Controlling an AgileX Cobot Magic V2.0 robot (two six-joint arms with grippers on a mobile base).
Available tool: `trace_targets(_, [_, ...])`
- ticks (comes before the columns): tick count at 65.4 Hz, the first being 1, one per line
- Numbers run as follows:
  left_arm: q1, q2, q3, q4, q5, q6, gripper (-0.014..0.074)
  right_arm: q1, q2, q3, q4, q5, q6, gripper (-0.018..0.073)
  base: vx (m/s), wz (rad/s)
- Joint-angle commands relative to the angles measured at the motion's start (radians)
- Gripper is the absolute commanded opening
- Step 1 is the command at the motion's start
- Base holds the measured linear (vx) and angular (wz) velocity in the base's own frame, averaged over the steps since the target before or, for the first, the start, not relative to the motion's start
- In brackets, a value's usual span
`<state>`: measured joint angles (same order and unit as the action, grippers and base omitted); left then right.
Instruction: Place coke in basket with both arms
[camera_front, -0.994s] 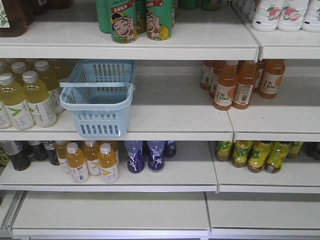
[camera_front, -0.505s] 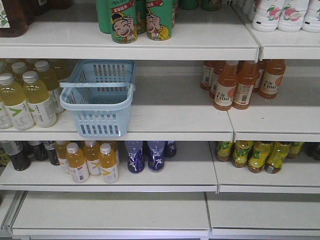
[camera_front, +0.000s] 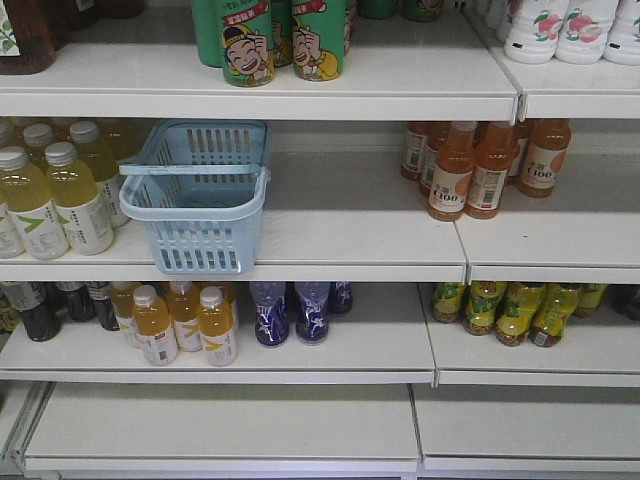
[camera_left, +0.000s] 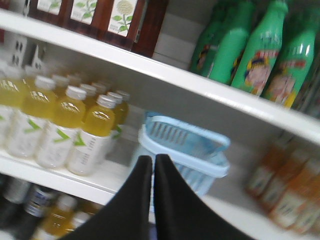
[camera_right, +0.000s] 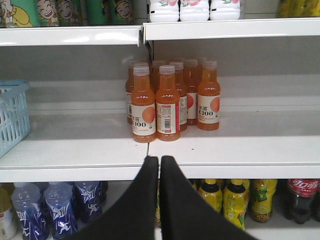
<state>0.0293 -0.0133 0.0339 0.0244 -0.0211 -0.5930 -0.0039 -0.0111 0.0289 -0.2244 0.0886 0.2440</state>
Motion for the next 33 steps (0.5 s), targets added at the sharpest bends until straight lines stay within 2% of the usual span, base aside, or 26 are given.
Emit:
trace_targets(1, [-0.002,-0.013,-0.026,-0.272,-0.083,-0.225,-0.0006,-0.004,-0.013,0.007,-0.008,-0.07,-0.007,-0.0005,0.0,0.0])
trace_targets(6, [-0.002,-0.013,-0.026,-0.399,-0.083,-0.277,-0.0006,-0.004,-0.013,0.007,-0.008,-0.07,-0.007,-0.0005,0.0,0.0])
trace_targets(16, [-0.002,-0.013,-0.03,-0.485,-0.118,-0.272,-0.0006,-0.004,-0.013,0.007,-0.008,-0.07,-0.007,-0.0005,0.0,0.0])
trace_targets(18, [-0.002,-0.013,-0.036,-0.521,-0.124,-0.285,-0.0006,-0.004,-0.013,0.007,-0.008,-0.07,-0.007,-0.0005,0.0,0.0])
trace_targets(27, [-0.007,-0.013,-0.08,-0.713,-0.148,-0.445,-0.0006,-0.004,-0.013,0.007,-0.008,-0.07,-0.007,-0.0005,0.0,0.0])
trace_targets(33, [-0.007,-0.013,-0.141,-0.756,-0.148,-0.549,-0.0006,-0.004,-0.013,0.007,-0.008,-0.07,-0.007,-0.0005,0.0,0.0])
